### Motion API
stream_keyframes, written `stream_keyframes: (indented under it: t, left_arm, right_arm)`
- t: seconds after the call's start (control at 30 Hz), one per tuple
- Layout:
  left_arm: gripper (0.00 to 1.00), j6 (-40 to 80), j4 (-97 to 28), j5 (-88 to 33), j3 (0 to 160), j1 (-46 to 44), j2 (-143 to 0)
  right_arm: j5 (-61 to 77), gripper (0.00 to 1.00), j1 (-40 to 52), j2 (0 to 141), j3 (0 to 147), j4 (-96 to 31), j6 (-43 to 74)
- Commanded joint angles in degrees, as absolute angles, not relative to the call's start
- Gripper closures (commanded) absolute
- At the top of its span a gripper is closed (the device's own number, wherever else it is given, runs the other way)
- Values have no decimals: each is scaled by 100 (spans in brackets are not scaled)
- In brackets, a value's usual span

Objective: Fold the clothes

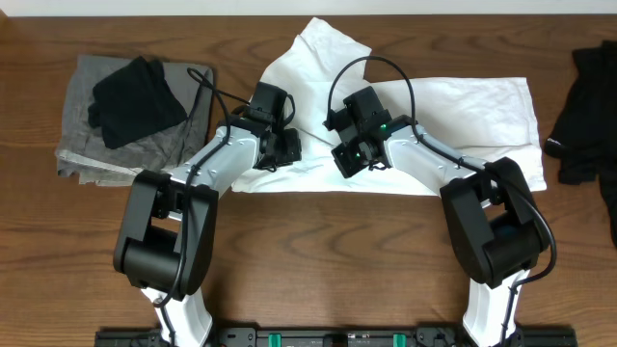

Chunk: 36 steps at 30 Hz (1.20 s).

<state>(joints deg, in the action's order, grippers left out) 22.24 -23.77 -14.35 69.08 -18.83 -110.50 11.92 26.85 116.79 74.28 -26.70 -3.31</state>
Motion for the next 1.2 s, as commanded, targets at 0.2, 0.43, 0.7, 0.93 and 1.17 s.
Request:
stream_keyframes:
  t: [0.2,0.43,0.7,0.93,1.17]
  left_arm:
    - [94,2171,-2386,-1240,6845,-1874,-11159]
    - [94,2171,-2386,-1240,6845,-1874,-11159]
    - [94,2169,-2386,-1238,6845,-1874,-11159]
    - [94,2169,-2386,-1238,6845,-1874,-11159]
    - [93,2169,-2383,-1238,6845,-1874,-11159]
  right_arm:
    - [1028,99,2615,11773,7459,-2414,-169]
    - [869,98,2615,11773,7459,-2174,-174]
    - [707,83,2611,11736,7585,-2268,-650]
    - [707,64,2609,11450,8370,-3706,-2270]
    - [707,74,2611,11498,8416,-4324,-3374]
